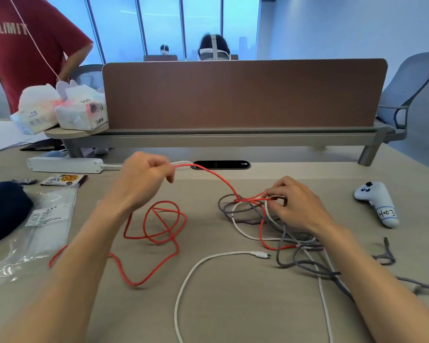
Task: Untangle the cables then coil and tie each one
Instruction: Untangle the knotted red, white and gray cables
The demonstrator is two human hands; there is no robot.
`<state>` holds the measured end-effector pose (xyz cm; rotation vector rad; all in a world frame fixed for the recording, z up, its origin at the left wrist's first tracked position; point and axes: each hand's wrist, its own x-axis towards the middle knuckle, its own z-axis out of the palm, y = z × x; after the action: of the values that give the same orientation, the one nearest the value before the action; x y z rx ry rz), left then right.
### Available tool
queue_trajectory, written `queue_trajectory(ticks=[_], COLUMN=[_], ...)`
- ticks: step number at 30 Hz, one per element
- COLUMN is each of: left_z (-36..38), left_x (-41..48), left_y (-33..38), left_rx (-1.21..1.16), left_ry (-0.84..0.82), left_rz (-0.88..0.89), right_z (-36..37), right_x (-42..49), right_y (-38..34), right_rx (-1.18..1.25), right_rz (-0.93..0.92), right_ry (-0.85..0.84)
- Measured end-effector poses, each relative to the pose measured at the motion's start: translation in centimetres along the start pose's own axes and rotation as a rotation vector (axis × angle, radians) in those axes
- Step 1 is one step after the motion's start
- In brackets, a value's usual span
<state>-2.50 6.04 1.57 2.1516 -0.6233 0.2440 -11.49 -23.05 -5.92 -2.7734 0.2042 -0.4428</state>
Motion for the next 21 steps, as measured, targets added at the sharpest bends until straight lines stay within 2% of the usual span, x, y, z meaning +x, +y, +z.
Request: queue_trajectory(ticks=[3,5,7,8,10,12,14,16,19,21], left_z=[1.7,2.6,3.6,4.2,5.7,7.4,9.1,10.3,10.4,9.5], left_x=[0.2,0.2,-0.3,-0.7,-1.8,-2.7,-3.4,-3.8,-3.2,-2.2], left_y=[-1.1,-1.6,-1.7,-1.3,0.0,1.2,1.6,1.5,0.5,0.0], left_rx=[0.338,0.484,0.663,0.688,0.589,0.468,0.469,0.577,0.593,0.444], left_ry=[-0.149,-0.142,-0.078,-0.042,-0.027,-0.17,-0.288,-0.299,-0.199,-0.118], left_rz=[-0.132,-0.155,-0.08,0.032,0.325,0.469,0.445,0.402,0.428,0.455], right_z=[-0.2,-0.2,-0.2,-0.2,0.0,0.0,0.0,0.1,0.1,0.2], right_x=[0.0,0.0,-0.1,-0.1,-0.2,-0.2,-0.2,-0.1,-0.1,0.0], right_y=[-0.7,-1.2,-1.6,-1.8,-2.1,-2.2,-2.4,-2.5,-2.2,-1.8], right_rx=[-0.002,-0.002,-0.01,-0.013,-0.017,-0.016,-0.02,-0.027,-0.025,-0.025], right_rz=[-0.046,-0.069,-0.08,-0.085,-0.099,-0.114,-0.127,-0.135,-0.129,-0.11], right_ry=[-0.049,-0.078,-0.094,-0.103,-0.117,-0.11,-0.104,-0.1,-0.087,-0.083])
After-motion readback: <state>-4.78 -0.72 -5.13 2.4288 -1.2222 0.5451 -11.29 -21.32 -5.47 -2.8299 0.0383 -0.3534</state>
